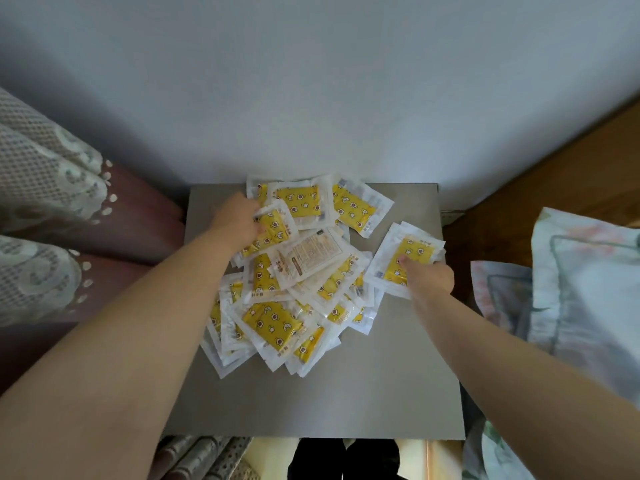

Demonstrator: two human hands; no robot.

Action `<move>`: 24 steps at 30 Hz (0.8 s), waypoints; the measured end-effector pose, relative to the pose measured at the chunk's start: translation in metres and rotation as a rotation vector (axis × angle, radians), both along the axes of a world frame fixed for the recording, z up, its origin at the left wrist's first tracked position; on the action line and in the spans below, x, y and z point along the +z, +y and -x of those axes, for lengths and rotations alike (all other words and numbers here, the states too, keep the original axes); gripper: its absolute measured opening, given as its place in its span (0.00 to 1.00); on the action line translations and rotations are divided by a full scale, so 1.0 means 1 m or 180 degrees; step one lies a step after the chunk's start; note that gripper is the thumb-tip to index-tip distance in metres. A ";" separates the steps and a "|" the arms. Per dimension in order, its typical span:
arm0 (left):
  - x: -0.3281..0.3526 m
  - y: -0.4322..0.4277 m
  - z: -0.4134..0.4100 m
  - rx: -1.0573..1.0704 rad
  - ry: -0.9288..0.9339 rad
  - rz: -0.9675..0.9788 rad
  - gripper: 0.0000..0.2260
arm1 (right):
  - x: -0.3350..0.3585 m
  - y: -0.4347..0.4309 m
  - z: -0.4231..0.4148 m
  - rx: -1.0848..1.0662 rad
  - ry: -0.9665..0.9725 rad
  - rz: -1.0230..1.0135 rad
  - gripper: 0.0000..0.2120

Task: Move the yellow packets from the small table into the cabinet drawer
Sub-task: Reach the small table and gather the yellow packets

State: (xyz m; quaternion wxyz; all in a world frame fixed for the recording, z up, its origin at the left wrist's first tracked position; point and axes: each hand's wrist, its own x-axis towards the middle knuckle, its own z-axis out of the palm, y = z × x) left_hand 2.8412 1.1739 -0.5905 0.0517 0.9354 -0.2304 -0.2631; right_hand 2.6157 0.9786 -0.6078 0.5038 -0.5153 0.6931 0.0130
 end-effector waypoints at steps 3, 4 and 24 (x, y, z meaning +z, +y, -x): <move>0.002 0.005 0.011 -0.0060 -0.0222 0.0155 0.16 | 0.001 0.001 0.000 0.0025 0.0032 0.0015 0.20; 0.004 0.007 0.015 -0.0050 -0.0252 0.0246 0.17 | 0.000 0.001 0.000 0.0034 0.0044 0.0027 0.20; 0.051 0.037 0.080 0.0361 0.0133 0.0792 0.06 | 0.034 0.019 0.049 0.0453 -0.1032 -0.1334 0.11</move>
